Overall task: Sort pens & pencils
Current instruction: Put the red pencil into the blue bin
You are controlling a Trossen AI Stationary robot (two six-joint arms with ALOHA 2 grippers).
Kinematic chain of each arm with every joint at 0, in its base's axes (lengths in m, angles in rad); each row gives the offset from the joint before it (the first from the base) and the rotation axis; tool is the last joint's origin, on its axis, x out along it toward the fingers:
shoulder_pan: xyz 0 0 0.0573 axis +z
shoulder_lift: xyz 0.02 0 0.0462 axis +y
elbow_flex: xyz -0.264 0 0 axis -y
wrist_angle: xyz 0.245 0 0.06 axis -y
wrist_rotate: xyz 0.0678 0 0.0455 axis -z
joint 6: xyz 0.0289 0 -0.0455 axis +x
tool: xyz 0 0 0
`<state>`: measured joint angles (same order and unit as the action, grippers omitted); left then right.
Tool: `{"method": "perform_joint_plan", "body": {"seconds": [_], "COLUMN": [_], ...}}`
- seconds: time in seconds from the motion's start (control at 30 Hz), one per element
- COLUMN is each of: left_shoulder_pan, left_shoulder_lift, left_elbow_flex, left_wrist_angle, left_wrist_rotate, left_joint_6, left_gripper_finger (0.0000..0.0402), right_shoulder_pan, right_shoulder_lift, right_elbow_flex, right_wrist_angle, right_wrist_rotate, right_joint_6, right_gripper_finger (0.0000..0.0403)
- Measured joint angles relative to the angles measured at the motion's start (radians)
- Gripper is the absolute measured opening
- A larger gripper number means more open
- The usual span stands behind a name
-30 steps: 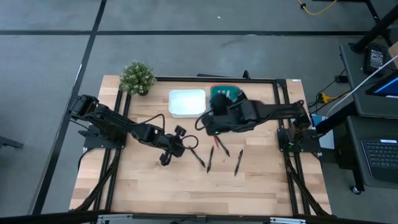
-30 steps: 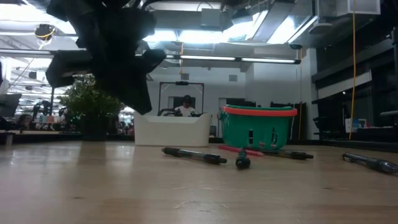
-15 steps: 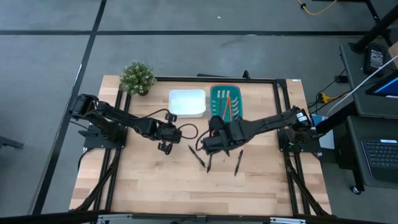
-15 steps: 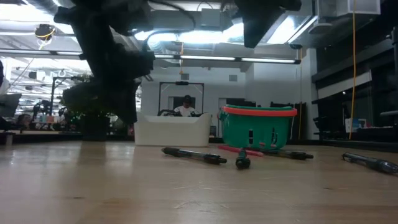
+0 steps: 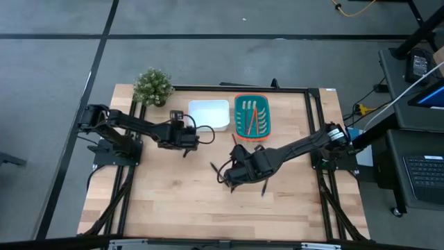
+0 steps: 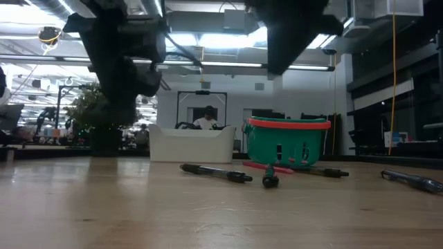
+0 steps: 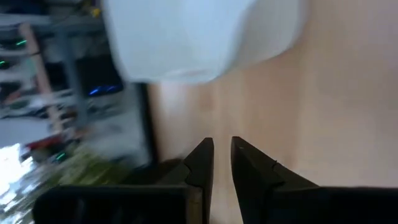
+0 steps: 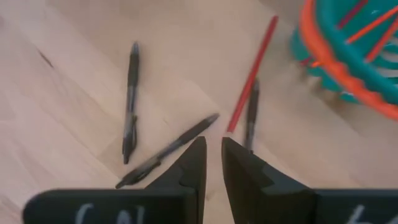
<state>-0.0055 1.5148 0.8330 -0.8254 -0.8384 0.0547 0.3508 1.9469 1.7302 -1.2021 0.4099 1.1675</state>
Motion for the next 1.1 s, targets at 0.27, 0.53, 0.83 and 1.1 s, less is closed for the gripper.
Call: {"method": "perform_joint_plan", "body": {"seconds": [0.27,0.53,0.83,1.1], "left_shoulder_pan": [0.042,0.021,-0.017,-0.023], "left_shoulder_lift": [-0.126,-0.301,-0.339,-0.339], "left_elbow_flex": [0.000,0.000,0.000,0.000], "left_wrist_angle": [-0.073,-0.074,-0.074,-0.075], "left_wrist_rotate": [-0.063,-0.002,-0.001,-0.004], "left_joint_6": [-0.052,-0.080,-0.098,-0.098], "left_gripper_finger": [0.0051,0.0051,0.0051,0.0051], "right_shoulder_pan": [-0.056,-0.143,-0.199,-0.205], "right_shoulder_lift": [0.000,0.000,0.000,0.000], "right_elbow_flex": [-0.176,-0.247,-0.247,-0.247], "right_wrist_angle": [0.234,0.382,0.406,0.431], "right_wrist_rotate": [-0.067,-0.128,-0.190,-0.202], "right_joint_6": [-0.062,-0.182,-0.231,-0.279], "right_gripper_finger": [0.0053,0.0053,0.0053,0.0053]}}
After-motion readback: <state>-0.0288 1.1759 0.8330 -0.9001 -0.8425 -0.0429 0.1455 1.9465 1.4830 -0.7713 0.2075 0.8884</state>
